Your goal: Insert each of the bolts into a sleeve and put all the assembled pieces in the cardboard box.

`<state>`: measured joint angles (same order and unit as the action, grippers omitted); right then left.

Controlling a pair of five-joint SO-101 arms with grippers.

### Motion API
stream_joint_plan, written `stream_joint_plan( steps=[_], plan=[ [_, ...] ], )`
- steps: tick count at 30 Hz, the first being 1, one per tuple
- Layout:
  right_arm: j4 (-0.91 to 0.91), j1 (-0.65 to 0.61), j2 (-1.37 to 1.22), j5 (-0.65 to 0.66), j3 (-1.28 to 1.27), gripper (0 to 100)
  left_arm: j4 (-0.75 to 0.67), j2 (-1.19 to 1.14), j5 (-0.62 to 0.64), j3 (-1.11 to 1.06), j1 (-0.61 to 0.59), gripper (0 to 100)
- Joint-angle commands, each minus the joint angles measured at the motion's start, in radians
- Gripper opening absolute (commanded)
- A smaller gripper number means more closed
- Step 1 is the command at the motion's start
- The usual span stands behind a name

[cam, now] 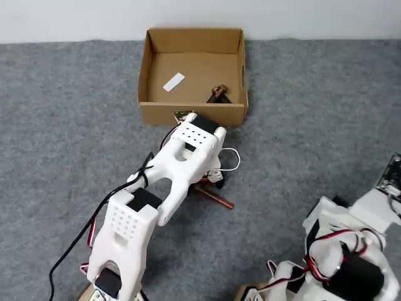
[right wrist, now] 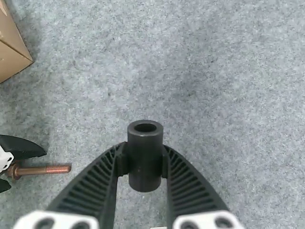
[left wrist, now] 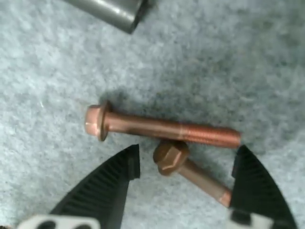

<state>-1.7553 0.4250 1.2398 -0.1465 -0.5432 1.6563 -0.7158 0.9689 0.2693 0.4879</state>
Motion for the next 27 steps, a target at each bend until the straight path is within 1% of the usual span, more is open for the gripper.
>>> stream_joint_plan(
  steps=[1,3,9,11,16,21,24,27],
  plan=[
    [-0.010,0.004,-0.007,0.009,0.006,1.1,0.032,-0.025,-0.002,-0.010,0.035,30],
    [-0.010,0.004,-0.007,0.009,0.006,1.1,0.032,-0.023,0.002,-0.008,0.035,26],
    [-0.010,0.004,-0.007,0.009,0.006,1.1,0.031,-0.023,-0.003,0.016,0.035,5],
    [-0.010,0.004,-0.007,0.009,0.006,1.1,0.032,-0.023,-0.003,0.033,0.035,0],
    [-0.010,0.004,-0.007,0.009,0.006,1.1,0.032,-0.023,-0.008,0.064,0.035,1],
    [-0.010,0.004,-0.007,0.009,0.006,1.1,0.040,-0.023,-0.081,0.091,0.035,1],
    [-0.010,0.004,-0.007,0.009,0.006,1.1,0.083,-0.023,-0.118,0.124,0.037,1],
    [-0.010,0.004,-0.008,0.009,0.006,1.1,0.097,-0.023,-0.129,0.131,0.035,1]
  ],
)
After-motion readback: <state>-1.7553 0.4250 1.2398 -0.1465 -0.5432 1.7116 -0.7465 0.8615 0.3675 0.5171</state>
